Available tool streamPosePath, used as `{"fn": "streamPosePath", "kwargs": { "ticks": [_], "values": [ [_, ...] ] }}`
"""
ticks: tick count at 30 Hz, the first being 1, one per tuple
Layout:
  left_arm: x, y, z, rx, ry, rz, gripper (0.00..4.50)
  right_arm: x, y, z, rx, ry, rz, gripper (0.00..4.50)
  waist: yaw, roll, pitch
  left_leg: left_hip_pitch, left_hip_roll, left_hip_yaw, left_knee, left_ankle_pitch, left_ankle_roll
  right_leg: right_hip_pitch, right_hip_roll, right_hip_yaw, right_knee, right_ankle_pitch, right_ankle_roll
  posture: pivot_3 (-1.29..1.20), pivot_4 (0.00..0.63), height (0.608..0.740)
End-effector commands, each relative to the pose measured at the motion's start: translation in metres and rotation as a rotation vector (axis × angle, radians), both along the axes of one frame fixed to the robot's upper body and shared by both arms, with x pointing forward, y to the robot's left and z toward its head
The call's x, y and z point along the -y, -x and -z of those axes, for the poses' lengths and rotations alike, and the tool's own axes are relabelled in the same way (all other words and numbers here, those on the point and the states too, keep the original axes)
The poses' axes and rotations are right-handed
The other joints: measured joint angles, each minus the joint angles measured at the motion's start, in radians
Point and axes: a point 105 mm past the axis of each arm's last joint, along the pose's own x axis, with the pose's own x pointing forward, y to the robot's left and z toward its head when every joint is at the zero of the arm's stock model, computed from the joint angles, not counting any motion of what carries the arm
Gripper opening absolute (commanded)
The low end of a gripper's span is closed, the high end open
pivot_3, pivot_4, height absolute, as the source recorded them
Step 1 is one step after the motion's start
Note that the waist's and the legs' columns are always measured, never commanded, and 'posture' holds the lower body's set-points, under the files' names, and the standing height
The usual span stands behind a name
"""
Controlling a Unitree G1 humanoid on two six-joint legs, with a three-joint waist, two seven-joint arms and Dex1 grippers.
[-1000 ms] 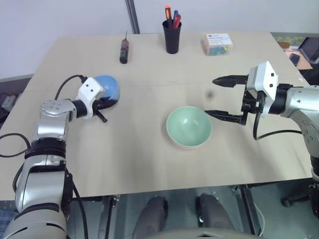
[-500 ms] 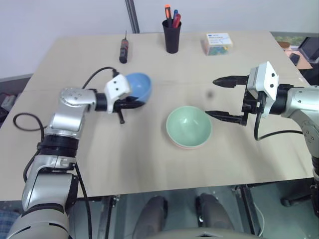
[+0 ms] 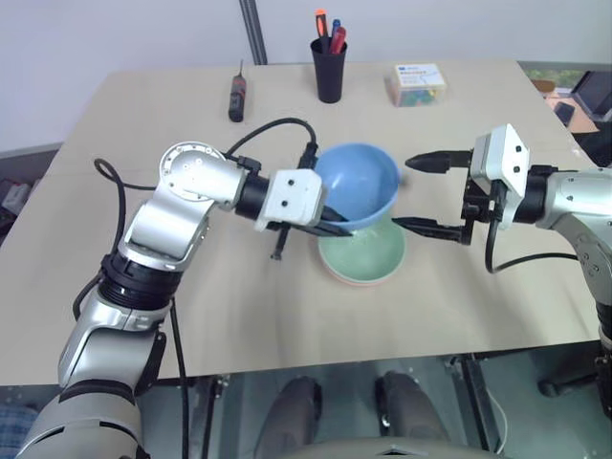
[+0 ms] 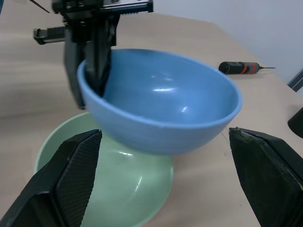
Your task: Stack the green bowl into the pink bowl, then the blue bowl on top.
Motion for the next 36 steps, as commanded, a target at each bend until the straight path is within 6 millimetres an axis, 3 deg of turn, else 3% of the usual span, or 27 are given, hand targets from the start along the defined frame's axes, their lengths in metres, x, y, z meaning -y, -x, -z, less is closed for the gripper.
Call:
{"fn": "streamPosePath", "kwargs": {
  "ticks": [1,11,14,18,23,28,31,36],
  "values": [
    [0.006,0.008,-0.004,0.019,0.019,0.054,0.41,-0.001,0.006,-0.007,0.050,0.007,-0.013,4.50,0.001,0.000,0.000,0.000,0.000,0.000,0.000,0.000,0.000,0.000,0.000,0.000,0.000,0.000,0.000,0.00,0.150,0.740],
    [0.010,-0.010,-0.026,0.020,0.235,-0.050,4.34,0.003,0.006,-0.005,0.041,0.013,-0.007,4.50,0.001,0.000,0.000,0.000,0.000,0.000,0.000,0.000,0.000,0.000,0.000,0.000,0.000,0.000,0.000,0.00,0.150,0.740],
    [-0.001,-0.023,-0.036,0.000,0.344,-0.145,4.34,0.006,0.006,-0.002,0.023,0.001,0.000,4.50,0.001,0.000,0.000,0.000,0.000,0.000,0.000,0.000,0.000,0.000,0.000,0.000,0.000,0.000,0.000,0.00,0.150,0.740],
    [-0.030,-0.032,-0.035,-0.061,0.495,-0.292,4.34,0.024,0.007,0.006,-0.027,-0.055,0.031,4.50,0.001,0.000,0.000,0.000,0.000,-0.001,0.001,0.000,0.000,0.001,0.000,0.000,0.000,0.000,0.000,0.00,0.150,0.740],
    [-0.076,-0.026,-0.017,-0.117,0.596,-0.483,4.34,0.058,0.012,0.020,-0.083,-0.152,0.086,4.50,0.004,0.000,0.000,0.001,0.000,0.000,0.000,0.000,0.000,0.001,0.000,0.000,0.000,0.000,0.000,0.00,0.150,0.740],
    [-0.111,-0.009,0.005,-0.166,0.621,-0.590,4.34,0.084,0.019,0.043,-0.083,-0.190,0.109,4.50,0.006,0.000,0.000,0.002,0.001,0.000,0.000,-0.001,0.002,0.002,-0.001,0.000,0.000,0.000,0.000,0.00,0.150,0.740],
    [-0.129,-0.010,0.021,-0.128,0.627,-0.688,4.34,0.099,0.019,0.054,-0.042,-0.245,0.142,4.50,0.008,0.000,0.000,0.005,0.001,0.000,0.000,-0.002,0.003,0.004,-0.001,0.000,0.000,0.000,0.000,0.00,0.150,0.740],
    [-0.135,-0.003,0.045,-0.128,0.615,-0.706,4.34,0.114,0.025,0.081,-0.139,-0.249,0.157,4.50,0.011,0.000,0.000,0.006,0.001,0.000,0.000,-0.002,0.003,0.006,-0.002,0.000,0.001,0.000,0.000,0.00,0.150,0.740]
  ]
}}
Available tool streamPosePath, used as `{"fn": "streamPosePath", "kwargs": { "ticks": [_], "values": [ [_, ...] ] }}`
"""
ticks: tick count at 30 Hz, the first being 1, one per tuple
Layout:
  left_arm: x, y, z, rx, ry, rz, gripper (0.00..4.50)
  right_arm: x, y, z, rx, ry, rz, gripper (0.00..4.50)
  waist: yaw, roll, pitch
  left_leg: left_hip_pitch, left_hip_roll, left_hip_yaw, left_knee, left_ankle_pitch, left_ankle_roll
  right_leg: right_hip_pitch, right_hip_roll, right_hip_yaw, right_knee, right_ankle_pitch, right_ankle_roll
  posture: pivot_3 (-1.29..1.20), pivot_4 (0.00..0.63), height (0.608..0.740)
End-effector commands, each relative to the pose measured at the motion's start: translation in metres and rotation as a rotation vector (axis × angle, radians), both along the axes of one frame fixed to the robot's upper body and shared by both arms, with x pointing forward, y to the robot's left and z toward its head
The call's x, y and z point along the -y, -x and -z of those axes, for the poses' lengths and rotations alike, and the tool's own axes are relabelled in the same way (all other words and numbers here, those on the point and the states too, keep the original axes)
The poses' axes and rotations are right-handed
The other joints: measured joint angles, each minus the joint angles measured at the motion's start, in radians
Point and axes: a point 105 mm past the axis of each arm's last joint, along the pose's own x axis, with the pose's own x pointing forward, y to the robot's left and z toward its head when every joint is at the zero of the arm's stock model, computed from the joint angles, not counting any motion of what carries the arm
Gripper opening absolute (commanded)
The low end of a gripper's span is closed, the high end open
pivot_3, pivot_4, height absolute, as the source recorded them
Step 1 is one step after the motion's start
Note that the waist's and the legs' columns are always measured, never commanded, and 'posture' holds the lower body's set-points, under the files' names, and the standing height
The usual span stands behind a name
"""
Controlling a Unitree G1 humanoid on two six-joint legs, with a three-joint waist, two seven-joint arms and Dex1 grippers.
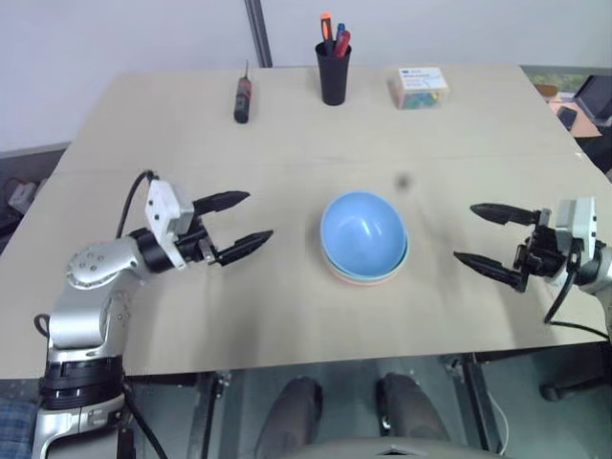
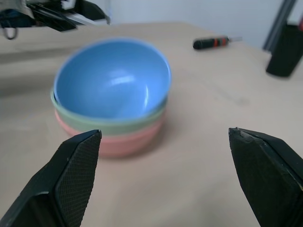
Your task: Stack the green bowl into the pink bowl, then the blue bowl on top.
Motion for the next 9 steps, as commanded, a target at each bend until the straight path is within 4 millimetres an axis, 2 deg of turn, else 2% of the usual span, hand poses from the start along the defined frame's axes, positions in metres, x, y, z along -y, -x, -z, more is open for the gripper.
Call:
{"fn": "streamPosePath", "kwargs": {
  "ticks": [1,5,9],
  "values": [
    [-0.003,0.004,-0.001,0.062,-0.014,-0.007,4.34,0.009,0.006,-0.001,0.036,0.005,-0.008,4.50,0.000,0.000,0.000,0.000,0.000,0.000,0.000,0.000,0.000,0.000,0.000,0.000,0.000,0.000,0.000,0.00,0.150,0.740],
    [0.001,0.007,-0.001,0.089,0.000,0.021,4.34,0.015,0.010,0.008,0.010,0.012,-0.012,4.50,0.001,0.000,0.000,0.000,0.000,0.000,0.000,0.000,0.000,0.000,0.000,0.000,0.000,0.000,0.000,0.00,0.150,0.740],
    [0.004,0.010,-0.004,0.135,0.003,0.053,4.34,0.016,0.011,0.009,0.012,0.011,-0.016,4.50,0.002,0.000,0.000,0.001,0.000,0.000,0.000,0.000,0.000,0.001,0.000,0.000,0.000,0.000,0.000,0.00,0.150,0.740]
  ]
}}
